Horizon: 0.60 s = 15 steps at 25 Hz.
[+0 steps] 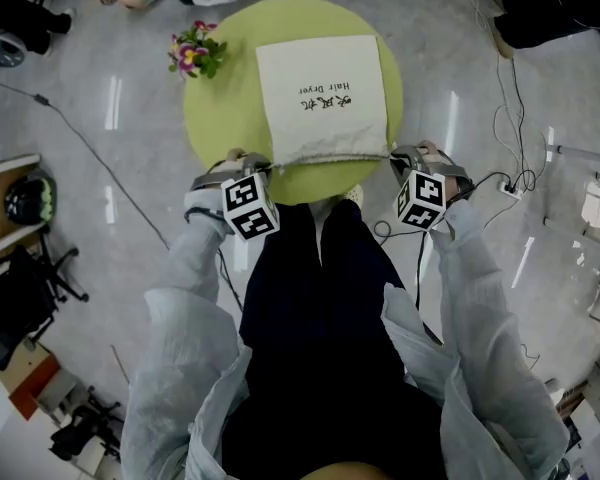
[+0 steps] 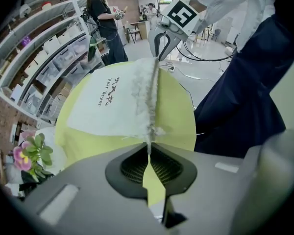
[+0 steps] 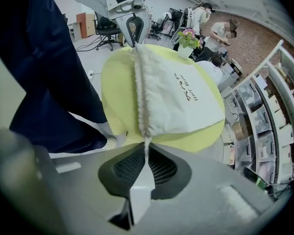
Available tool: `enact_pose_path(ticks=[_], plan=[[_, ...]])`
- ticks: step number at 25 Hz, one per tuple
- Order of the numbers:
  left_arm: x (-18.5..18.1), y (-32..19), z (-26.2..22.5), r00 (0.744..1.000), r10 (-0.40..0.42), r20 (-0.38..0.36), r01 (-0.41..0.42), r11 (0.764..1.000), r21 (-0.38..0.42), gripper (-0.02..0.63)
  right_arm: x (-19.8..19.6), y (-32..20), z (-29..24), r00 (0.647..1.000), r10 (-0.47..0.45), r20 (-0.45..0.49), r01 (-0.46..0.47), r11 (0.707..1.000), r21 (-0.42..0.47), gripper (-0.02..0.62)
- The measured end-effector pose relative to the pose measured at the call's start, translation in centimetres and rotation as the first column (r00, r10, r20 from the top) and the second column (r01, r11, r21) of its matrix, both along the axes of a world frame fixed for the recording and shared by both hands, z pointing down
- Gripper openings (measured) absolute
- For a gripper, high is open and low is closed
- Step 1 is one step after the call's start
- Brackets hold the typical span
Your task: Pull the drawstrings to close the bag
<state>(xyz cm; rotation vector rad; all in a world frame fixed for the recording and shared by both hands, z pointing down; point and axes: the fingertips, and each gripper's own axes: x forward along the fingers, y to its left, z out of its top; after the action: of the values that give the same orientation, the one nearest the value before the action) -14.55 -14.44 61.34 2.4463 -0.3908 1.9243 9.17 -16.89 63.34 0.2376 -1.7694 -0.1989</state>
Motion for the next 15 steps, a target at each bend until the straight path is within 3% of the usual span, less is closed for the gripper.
enact_pose_path(ticks=[15], plan=[[-2.5,0.9,-1.5,0.992,-0.12,0.036,0.119,0.992,0.033,0.031,-0.5,2.0,-2.3,0.999,0.044,-0.009,-0.044,0.999,0.026,0.02]])
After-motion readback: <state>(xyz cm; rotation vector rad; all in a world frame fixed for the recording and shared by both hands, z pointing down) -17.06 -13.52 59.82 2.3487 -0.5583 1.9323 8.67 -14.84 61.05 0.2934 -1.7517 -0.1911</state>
